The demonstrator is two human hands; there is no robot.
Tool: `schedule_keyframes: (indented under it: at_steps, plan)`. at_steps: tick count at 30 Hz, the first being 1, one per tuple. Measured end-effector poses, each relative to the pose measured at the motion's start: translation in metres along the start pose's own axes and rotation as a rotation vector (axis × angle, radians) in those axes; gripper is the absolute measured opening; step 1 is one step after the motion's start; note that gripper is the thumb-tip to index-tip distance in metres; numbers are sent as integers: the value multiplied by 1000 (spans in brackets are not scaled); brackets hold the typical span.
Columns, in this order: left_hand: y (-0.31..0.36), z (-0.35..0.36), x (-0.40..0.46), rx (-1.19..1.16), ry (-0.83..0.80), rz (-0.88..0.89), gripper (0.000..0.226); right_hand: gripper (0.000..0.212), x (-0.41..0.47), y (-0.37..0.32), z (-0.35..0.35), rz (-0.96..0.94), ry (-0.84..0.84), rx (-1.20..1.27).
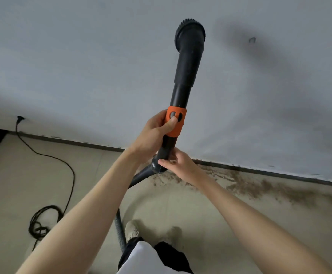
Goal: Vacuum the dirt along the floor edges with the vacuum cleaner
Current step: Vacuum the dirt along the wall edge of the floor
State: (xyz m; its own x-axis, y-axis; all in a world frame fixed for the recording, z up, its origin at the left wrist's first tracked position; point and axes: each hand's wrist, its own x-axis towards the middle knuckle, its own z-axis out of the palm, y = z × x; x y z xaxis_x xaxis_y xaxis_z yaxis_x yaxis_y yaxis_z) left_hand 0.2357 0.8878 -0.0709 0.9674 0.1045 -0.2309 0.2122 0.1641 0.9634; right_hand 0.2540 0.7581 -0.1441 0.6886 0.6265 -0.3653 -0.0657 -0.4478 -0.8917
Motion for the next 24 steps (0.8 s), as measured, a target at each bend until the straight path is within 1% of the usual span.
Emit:
schedule_keyframes:
  at_steps: [3, 5, 7, 9, 11, 13, 15, 18, 19, 21, 22, 24]
  plan:
    - [-6, -36, -9, -114, 131, 8, 18, 33, 20, -4, 27, -25, -62, -70]
    - [-17, -61, -17, -203, 256, -21, 18, 27, 30, -3, 51, -28, -114, -116]
    - [-36, -84, -26, -243, 343, -63, 20, 24, 38, 6, 81, -22, -183, -158]
    - [-64, -104, -35, -231, 374, -106, 22, 31, 43, 25, 112, 10, -224, -186]
    - [-96, -120, -38, -193, 390, -131, 28, 38, 51, 50, 138, 23, -230, -215]
    - [-130, -131, -33, -130, 408, -151, 33, 42, 63, 78, 155, 21, -235, -250]
    - [-163, -137, -22, -63, 416, -172, 34, 46, 78, 106, 165, 19, -236, -267]
    - [-210, -142, -5, -1, 418, -207, 41, 43, 100, 149, 170, 64, -238, -250]
    - [-228, -144, 0, 27, 416, -210, 39, 40, 109, 164, 169, 81, -237, -235]
    - [-265, -147, 7, 89, 416, -213, 29, 30, 126, 193, 162, 87, -231, -193]
    - [-284, -146, 8, 109, 429, -221, 25, 30, 133, 206, 157, 86, -226, -175]
    - [-319, -140, 4, 131, 492, -264, 28, 34, 142, 227, 143, 88, -227, -195]
